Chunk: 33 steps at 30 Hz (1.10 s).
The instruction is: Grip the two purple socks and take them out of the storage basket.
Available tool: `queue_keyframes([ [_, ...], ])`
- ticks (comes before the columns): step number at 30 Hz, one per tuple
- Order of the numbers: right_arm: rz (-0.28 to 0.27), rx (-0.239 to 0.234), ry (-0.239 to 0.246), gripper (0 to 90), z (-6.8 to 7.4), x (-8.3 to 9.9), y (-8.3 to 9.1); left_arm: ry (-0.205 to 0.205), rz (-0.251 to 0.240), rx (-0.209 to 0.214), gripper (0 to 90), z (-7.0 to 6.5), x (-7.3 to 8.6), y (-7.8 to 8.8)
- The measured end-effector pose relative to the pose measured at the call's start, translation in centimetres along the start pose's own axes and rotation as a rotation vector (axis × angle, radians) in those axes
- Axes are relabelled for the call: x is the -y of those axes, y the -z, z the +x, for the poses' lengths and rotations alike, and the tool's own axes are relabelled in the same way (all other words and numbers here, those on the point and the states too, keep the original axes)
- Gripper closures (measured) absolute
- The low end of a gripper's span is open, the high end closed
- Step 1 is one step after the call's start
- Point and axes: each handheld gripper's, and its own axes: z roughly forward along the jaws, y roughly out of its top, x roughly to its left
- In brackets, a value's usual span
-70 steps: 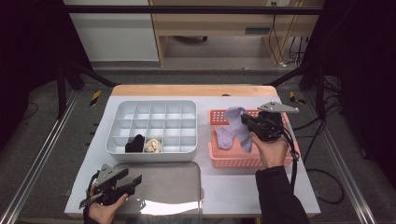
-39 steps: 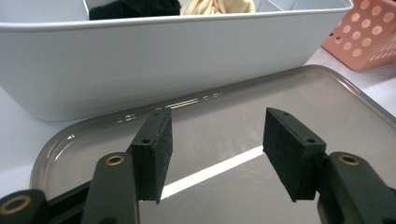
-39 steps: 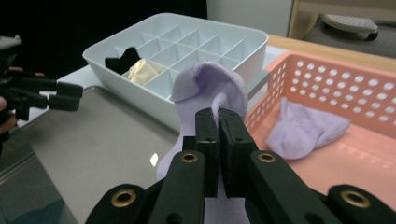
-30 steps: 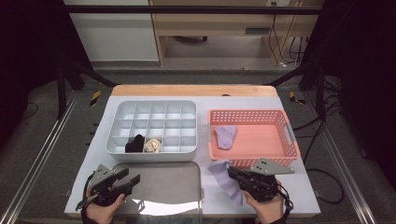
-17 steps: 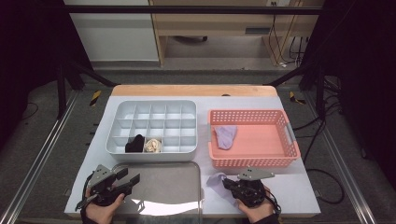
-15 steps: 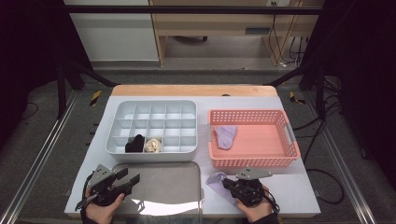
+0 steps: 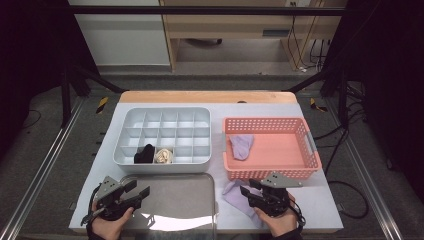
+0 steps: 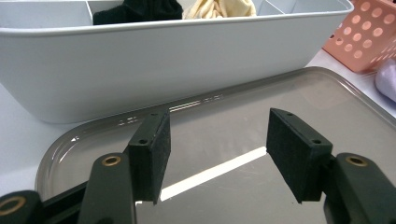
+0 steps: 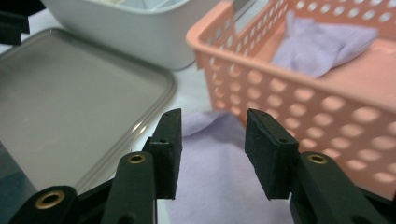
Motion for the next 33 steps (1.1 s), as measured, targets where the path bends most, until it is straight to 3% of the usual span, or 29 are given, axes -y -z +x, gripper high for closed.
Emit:
queue_keyframes([
  [6, -0.054, 0.033, -0.026, 53.5, -1.0, -2.3, 1.0, 0.000, 0.002, 0.000, 39.2, 0.0, 0.0, 0.0],
  [12, -0.091, 0.076, -0.026, 48.1, -1.7, -5.7, 0.5, -0.001, 0.004, 0.000, 38.8, 0.0, 0.0, -0.1],
  [22, -0.113, 0.154, -0.037, 36.3, -3.2, -10.5, -2.6, -0.001, -0.003, -0.008, 38.9, 0.1, -0.1, 0.0],
  [26, -0.114, 0.172, -0.046, 31.2, -3.9, -11.7, -3.9, -0.002, -0.005, -0.007, 39.6, 0.2, -0.1, 0.0],
  [33, -0.088, 0.226, -0.038, 30.9, -5.6, -13.3, -6.3, 0.001, -0.007, -0.004, 40.2, 0.2, -0.1, 0.0],
])
